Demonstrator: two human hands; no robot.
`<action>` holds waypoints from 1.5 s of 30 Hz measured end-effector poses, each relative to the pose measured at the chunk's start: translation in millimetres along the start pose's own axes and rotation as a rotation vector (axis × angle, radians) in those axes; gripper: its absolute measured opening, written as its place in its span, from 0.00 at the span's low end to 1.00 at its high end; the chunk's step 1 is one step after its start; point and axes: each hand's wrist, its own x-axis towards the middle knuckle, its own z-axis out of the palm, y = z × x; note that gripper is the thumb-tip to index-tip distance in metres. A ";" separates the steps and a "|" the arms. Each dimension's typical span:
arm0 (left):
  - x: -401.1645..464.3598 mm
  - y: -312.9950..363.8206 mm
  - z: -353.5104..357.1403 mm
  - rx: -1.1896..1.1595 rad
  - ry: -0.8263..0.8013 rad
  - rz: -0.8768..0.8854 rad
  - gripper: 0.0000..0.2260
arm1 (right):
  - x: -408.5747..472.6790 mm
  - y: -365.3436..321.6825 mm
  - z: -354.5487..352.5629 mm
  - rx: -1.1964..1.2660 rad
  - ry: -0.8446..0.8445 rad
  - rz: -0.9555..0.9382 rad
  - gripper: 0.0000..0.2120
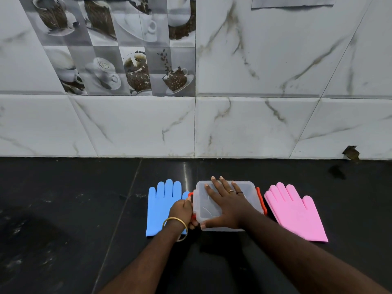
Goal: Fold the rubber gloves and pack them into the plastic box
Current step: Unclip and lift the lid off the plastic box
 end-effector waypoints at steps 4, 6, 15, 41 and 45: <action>-4.1 10.4 -11.3 0.134 0.354 0.283 0.12 | -3.0 -1.7 -4.7 0.000 0.000 -0.003 0.59; -10.2 24.1 -13.2 0.209 0.444 0.554 0.18 | -5.0 -3.1 -8.9 0.027 0.016 -0.023 0.58; -13.0 73.1 48.7 0.835 -0.061 0.891 0.53 | -39.1 29.0 -24.7 0.466 0.459 0.516 0.32; -4.5 70.5 87.8 1.123 -0.208 0.823 0.62 | -68.0 59.5 -26.3 0.307 0.154 0.683 0.17; -1.9 68.5 88.3 1.111 -0.208 0.829 0.62 | -67.2 68.4 -16.7 0.542 0.046 0.675 0.15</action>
